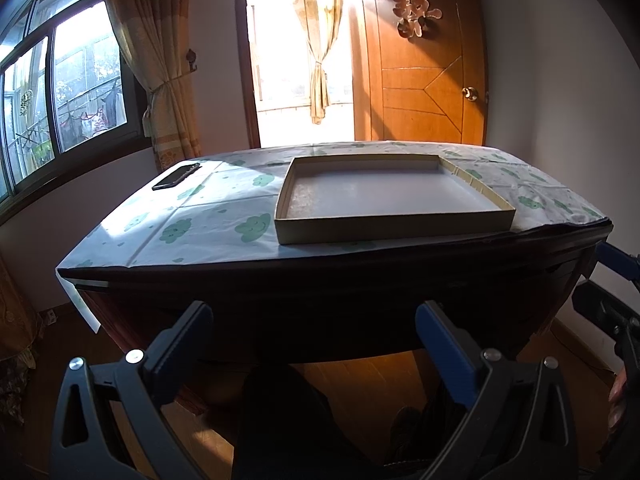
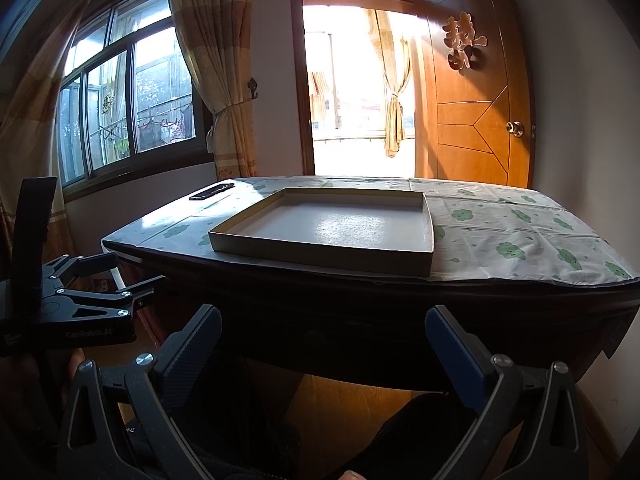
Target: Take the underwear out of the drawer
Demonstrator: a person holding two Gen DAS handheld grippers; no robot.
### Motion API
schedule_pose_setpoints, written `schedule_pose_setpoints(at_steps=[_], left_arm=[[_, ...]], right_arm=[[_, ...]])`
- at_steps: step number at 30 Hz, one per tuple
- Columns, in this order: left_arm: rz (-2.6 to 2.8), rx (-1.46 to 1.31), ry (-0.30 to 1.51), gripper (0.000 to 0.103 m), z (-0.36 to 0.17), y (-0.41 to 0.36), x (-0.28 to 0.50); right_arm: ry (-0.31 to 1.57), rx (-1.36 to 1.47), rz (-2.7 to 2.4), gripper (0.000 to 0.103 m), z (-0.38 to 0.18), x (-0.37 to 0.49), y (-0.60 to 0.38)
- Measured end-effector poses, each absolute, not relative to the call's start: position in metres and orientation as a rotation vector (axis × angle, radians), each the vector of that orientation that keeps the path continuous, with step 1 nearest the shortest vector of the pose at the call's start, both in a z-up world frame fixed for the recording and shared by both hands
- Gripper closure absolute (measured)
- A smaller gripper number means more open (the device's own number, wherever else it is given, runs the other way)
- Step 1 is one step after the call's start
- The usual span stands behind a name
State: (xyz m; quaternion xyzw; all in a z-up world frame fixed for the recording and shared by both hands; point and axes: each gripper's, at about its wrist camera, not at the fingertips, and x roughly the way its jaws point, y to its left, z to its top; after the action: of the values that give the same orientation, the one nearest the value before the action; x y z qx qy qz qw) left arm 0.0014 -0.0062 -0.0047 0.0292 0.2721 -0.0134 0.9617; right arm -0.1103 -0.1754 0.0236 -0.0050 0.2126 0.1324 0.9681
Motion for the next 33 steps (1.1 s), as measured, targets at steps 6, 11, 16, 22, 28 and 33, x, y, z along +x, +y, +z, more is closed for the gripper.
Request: schedule_pose_setpoints(at_steps=[6,11,16,22,28,33], left_arm=[[-0.039,0.046,0.569,0.000,-0.014,-0.007,0.005],[-0.044,0.041,0.582,0.000,-0.022,-0.007,0.008],[-0.048,0.041,0.596,0.000,-0.030,-0.009,0.012],[-0.042,0.055,0.597,0.000,-0.036,-0.010,0.014],[-0.029,0.041,0.587,0.000,-0.039,-0.005,0.015],[-0.021,0.003,0.579,0.000,-0.040,0.003,0.017]], right_arm=[[0.385,-0.008,0.323,0.000,0.023,-0.108,-0.176],[0.283,-0.028,0.376,0.000,0.013,-0.099,-0.179],[0.180,-0.113,0.364,0.000,-0.009,-0.080,-0.181],[0.031,-0.267,0.323,0.000,-0.038,-0.064,-0.177],[-0.015,-0.311,0.354,0.000,-0.054,-0.045,-0.180],[-0.030,-0.331,0.387,0.000,-0.060,-0.032,-0.182]])
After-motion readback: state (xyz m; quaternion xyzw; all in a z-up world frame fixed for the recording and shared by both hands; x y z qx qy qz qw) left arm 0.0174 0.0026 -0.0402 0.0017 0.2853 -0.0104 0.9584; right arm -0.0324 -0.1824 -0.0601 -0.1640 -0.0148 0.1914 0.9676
